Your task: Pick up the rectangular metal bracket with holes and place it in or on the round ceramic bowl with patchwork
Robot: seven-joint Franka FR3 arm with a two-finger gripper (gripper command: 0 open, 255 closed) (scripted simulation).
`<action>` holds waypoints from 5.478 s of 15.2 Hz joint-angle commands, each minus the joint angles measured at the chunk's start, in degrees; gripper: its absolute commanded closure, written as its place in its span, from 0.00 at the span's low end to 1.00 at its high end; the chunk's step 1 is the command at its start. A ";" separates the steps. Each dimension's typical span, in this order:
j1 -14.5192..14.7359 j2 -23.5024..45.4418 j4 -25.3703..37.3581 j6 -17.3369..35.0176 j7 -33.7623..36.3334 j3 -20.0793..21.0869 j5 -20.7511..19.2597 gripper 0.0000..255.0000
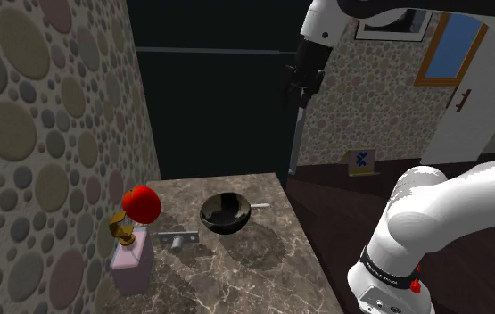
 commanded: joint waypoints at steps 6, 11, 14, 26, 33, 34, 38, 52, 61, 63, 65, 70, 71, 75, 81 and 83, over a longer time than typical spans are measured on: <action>1.84 6.45 -1.87 6.85 0.60 3.55 0.85 0.00; 3.46 14.12 -2.30 13.44 1.39 7.08 1.16 0.00; 4.28 19.24 -1.87 17.18 2.03 9.18 0.96 0.00; 6.84 42.55 4.86 29.24 6.95 16.82 -4.65 0.00; 9.71 57.52 12.40 33.00 11.52 18.87 -11.68 0.00; 10.32 59.68 13.69 33.29 12.14 18.91 -12.73 0.00; 13.09 68.31 19.40 33.92 14.26 18.67 -16.69 0.00; 15.48 76.73 22.08 38.32 16.17 17.13 -20.25 0.00; 15.48 76.73 22.09 38.32 16.17 17.13 -20.25 1.00; 15.48 76.73 22.09 38.31 16.17 17.13 -20.25 1.00; 15.48 76.73 22.09 38.32 16.17 17.13 -20.25 1.00; 15.04 74.53 22.15 36.14 15.52 17.76 -19.30 1.00; 14.93 73.99 22.19 35.58 15.36 17.90 -19.07 1.00; 14.55 71.93 22.51 33.30 14.71 18.45 -18.13 1.00; 14.06 69.08 23.37 29.74 13.77 19.15 -16.79 1.00; 13.93 68.19 23.76 28.52 13.48 19.35 -16.37 1.00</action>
